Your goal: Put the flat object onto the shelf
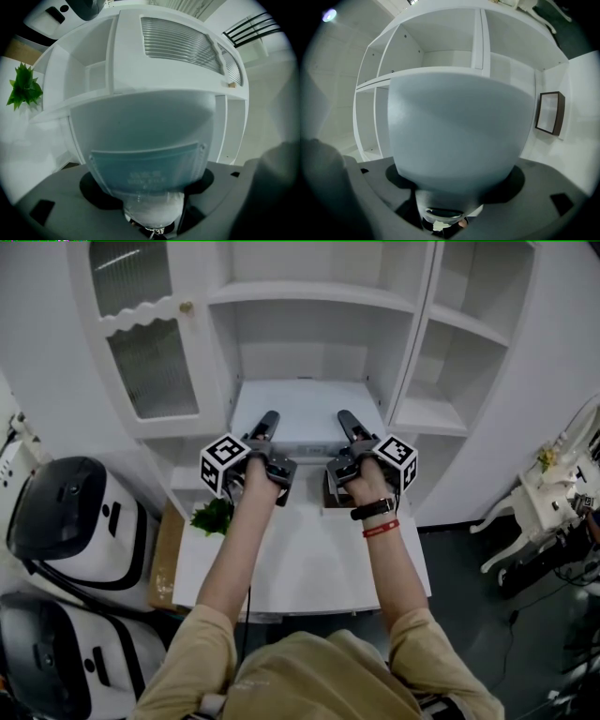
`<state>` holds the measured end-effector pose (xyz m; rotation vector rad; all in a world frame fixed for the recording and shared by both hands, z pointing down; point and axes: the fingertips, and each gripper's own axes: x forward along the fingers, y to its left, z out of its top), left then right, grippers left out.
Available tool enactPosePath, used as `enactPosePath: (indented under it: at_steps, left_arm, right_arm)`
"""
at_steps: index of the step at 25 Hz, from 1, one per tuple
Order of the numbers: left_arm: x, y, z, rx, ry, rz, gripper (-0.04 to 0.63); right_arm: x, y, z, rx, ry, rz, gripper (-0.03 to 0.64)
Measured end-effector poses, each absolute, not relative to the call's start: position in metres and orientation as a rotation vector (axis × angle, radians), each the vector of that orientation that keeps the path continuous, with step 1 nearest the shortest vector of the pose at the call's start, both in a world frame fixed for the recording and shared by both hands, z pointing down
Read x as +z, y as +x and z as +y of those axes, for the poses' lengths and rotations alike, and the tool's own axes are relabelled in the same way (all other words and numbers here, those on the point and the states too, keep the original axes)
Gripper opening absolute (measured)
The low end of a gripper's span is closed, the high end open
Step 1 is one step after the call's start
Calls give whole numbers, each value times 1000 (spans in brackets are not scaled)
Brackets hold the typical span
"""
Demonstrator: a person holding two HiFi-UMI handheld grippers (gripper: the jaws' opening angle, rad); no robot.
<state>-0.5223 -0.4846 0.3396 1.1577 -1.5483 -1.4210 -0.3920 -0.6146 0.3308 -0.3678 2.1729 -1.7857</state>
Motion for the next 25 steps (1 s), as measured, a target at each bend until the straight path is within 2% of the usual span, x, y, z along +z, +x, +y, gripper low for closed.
enactPosePath:
  at_steps: [7,14,25]
  left_arm:
    - [341,-526,-491,-1423,1178,-1539,350]
    - [332,-526,-482,-1394,1306,-1574,419]
    - [333,-510,-454,-1321,1412,-1621,431]
  right_arm:
    - [335,-396,-620,-1805,-380,2149,400]
    - [328,-389,-621,-1693,-370,2209,467]
    - [324,-345,-613,-1448,-420,2358,476]
